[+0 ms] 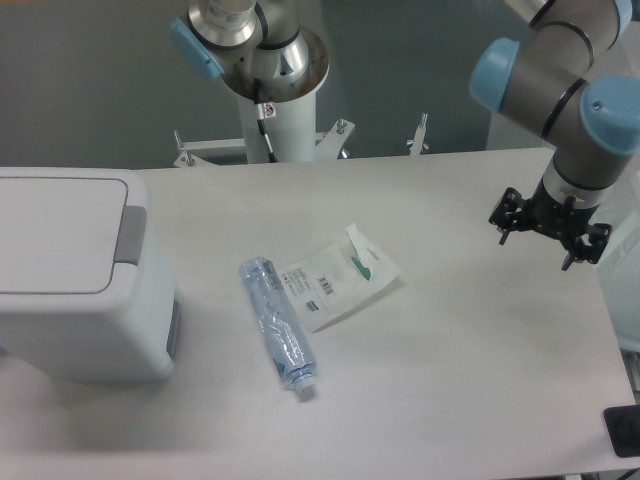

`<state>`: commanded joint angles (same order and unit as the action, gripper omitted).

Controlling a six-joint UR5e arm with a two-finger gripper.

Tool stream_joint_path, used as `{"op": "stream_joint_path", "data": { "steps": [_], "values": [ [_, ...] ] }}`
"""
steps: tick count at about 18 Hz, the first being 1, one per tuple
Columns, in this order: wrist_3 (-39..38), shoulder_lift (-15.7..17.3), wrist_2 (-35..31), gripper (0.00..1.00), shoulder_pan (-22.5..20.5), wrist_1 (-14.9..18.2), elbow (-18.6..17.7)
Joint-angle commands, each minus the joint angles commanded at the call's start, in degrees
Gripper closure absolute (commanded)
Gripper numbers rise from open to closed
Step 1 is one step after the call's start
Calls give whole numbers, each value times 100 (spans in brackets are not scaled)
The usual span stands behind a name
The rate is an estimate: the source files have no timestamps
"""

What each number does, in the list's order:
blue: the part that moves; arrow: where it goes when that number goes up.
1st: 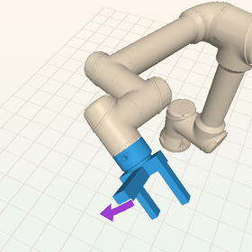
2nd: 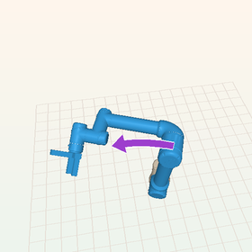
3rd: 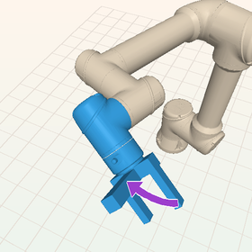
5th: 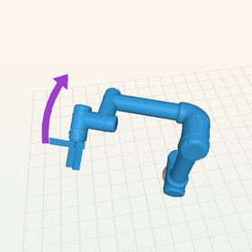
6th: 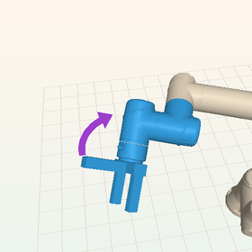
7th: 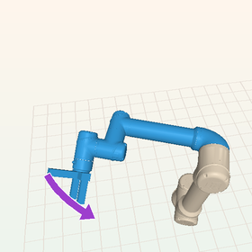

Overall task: Open the trash can
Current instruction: 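Move the gripper across the table to above the trash can lid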

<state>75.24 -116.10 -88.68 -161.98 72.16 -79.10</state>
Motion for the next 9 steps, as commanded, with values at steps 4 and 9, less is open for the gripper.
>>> {"op": "stream_joint_path", "data": {
  "steps": [4,9],
  "values": [
    [-35,44,53,0,61,35,-18],
    [-333,341,-9,0,466,26,-403]
  ]
}}
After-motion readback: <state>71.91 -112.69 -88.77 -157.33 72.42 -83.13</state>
